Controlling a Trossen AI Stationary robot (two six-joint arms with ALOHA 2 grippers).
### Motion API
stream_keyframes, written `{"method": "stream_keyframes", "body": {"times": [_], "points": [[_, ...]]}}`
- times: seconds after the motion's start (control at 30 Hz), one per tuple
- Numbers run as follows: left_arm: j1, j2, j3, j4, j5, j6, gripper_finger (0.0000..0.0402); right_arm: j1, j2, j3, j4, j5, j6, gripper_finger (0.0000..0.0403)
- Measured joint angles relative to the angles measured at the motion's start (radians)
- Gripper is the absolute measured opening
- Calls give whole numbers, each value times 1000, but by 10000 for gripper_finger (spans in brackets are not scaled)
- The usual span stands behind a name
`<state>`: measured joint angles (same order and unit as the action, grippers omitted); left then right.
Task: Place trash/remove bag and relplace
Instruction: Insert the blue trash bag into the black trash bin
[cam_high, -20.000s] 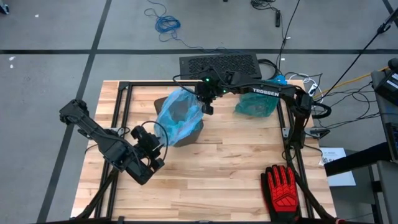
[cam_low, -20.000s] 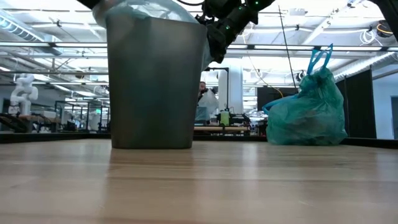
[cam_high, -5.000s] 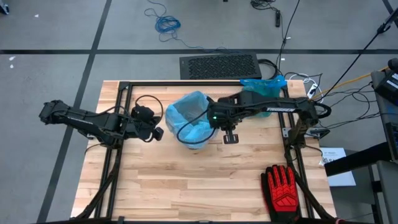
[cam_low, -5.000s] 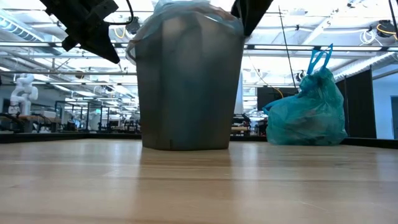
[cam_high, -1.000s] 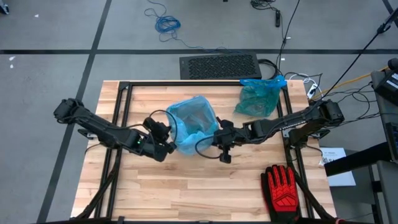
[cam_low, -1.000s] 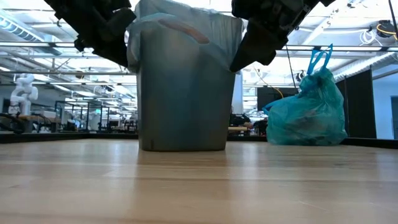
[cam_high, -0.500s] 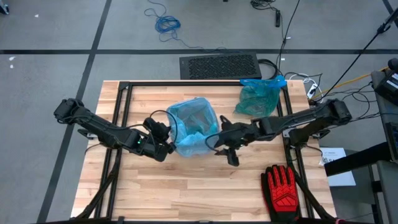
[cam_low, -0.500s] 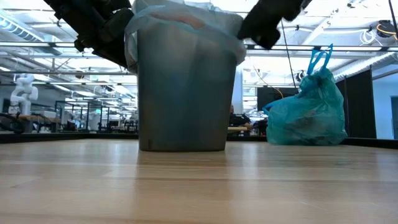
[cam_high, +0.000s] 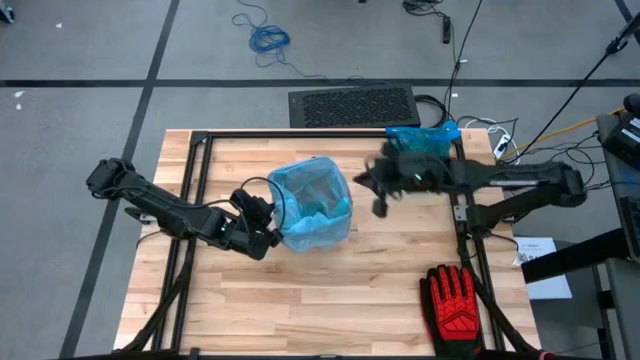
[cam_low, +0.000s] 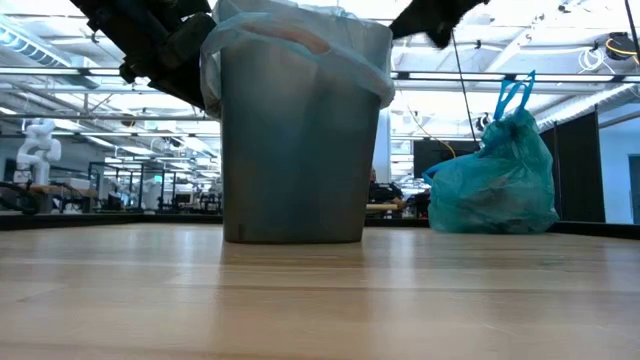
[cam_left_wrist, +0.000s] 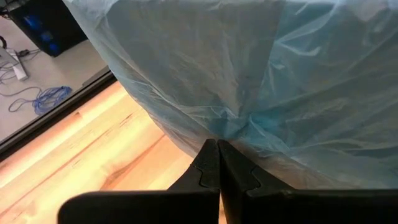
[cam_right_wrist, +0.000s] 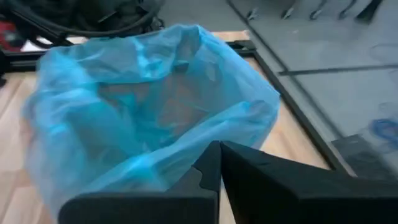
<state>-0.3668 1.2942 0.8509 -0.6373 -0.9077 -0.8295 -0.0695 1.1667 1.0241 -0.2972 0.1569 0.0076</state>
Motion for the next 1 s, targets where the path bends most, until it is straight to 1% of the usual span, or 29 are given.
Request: {"method": "stream_keyframes", "body": {"times": [0.07, 0.17, 0.27, 0.33, 0.4, 0.5, 0.63, 0.77, 1.0], "points": [[0, 0, 0, 0, 0, 0, 0, -86, 57, 0, 39, -103, -1, 1], [0, 0, 0, 0, 0, -1, 0, -195, 152, 0, 93, -210, 11, 0], [0, 0, 0, -1, 1, -1, 0, -253, 232, -1, 197, -329, 30, 0], [1, 0, 0, -4, 10, 0, 0, -261, 273, 0, 249, -376, 41, 0], [1, 0, 0, -9, 18, 0, 0, -262, 308, 0, 262, -392, 57, 0], [1, 0, 0, -14, 22, 0, 0, -251, 356, 0, 263, -387, 76, 0], [0, -1, 0, -26, 25, 3, 0, -224, 391, -1, 239, -388, 86, 0], [-11, -1, 0, -41, 24, -7, 0, -210, 388, -1, 201, -387, 87, 0], [-58, -27, 0, -29, 7, -6, 0, -202, 348, -1, 120, -365, 82, 0]]}}
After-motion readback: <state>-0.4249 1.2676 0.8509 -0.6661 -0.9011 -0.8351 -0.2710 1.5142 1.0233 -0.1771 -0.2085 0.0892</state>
